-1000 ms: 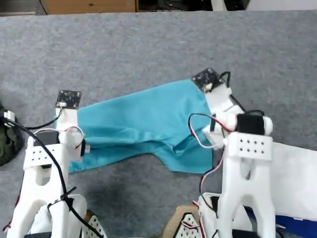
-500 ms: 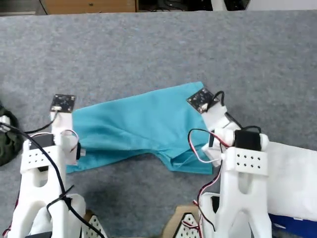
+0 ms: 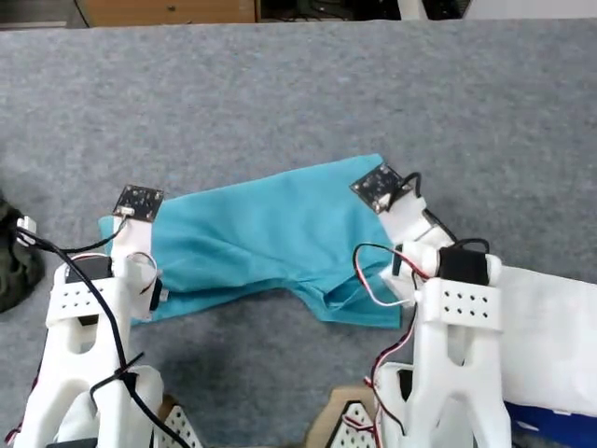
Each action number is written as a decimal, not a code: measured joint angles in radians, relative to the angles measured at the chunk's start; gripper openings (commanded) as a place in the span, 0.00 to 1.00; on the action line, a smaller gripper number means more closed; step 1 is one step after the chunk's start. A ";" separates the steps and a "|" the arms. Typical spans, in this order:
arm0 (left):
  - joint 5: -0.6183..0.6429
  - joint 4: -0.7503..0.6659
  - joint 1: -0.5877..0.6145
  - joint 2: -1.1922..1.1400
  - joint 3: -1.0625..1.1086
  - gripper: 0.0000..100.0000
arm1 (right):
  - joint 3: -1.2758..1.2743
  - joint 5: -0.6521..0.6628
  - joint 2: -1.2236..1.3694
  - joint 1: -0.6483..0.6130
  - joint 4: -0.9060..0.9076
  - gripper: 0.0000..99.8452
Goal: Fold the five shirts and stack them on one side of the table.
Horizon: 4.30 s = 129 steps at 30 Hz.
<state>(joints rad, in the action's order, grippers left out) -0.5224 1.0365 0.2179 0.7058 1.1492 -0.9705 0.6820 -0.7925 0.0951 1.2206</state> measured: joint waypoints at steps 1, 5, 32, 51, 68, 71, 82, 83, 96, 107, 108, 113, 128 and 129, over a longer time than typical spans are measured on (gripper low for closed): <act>-0.009 0.014 0.000 0.000 -0.002 0.14 | 0.000 0.009 -0.002 0.000 0.012 0.23; -0.020 0.072 0.000 0.000 -0.011 0.20 | 0.000 0.069 -0.005 0.000 0.061 0.29; 0.149 0.201 0.224 0.000 -0.589 0.02 | 0.635 -0.084 0.218 -0.147 0.275 0.01; 0.390 -0.308 0.043 -0.601 -0.471 0.02 | 1.461 -0.206 1.471 -0.253 0.183 0.01; 0.350 -0.127 0.095 -0.930 -0.887 0.02 | 2.177 -0.058 1.847 -0.222 0.477 0.00; 0.347 -0.006 0.087 -0.930 -0.979 0.02 | 2.288 -0.057 1.847 -0.255 0.537 0.00; 0.250 0.180 0.029 -0.494 -0.724 0.02 | 2.170 -0.124 1.700 -0.253 0.548 0.00; 0.249 0.161 0.028 -0.431 -0.651 0.02 | 2.147 -0.130 1.682 -0.253 0.548 0.00; 0.348 -0.086 -0.025 -0.259 -0.155 0.02 | 2.079 -0.176 1.804 -0.253 0.345 0.00; 0.213 -0.040 0.038 -0.296 -0.074 0.02 | 2.101 -0.178 1.941 -0.206 0.276 0.00; 0.192 -0.032 0.054 -0.296 -0.074 0.02 | 2.110 -0.163 1.949 -0.199 0.276 0.00; 0.097 0.009 0.104 -0.296 -0.100 0.02 | 2.153 -0.117 1.970 -0.184 0.276 0.00; 0.279 0.141 0.069 -0.318 -0.591 0.02 | 2.524 -0.110 1.878 -0.273 0.548 0.00; 0.293 0.107 0.069 -0.330 -0.608 0.02 | 2.526 -0.120 1.860 -0.272 0.551 0.00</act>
<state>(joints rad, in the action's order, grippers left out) -0.2294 1.1439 0.2869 0.3759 0.5416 1.5551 0.5623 1.0671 -0.1765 1.7714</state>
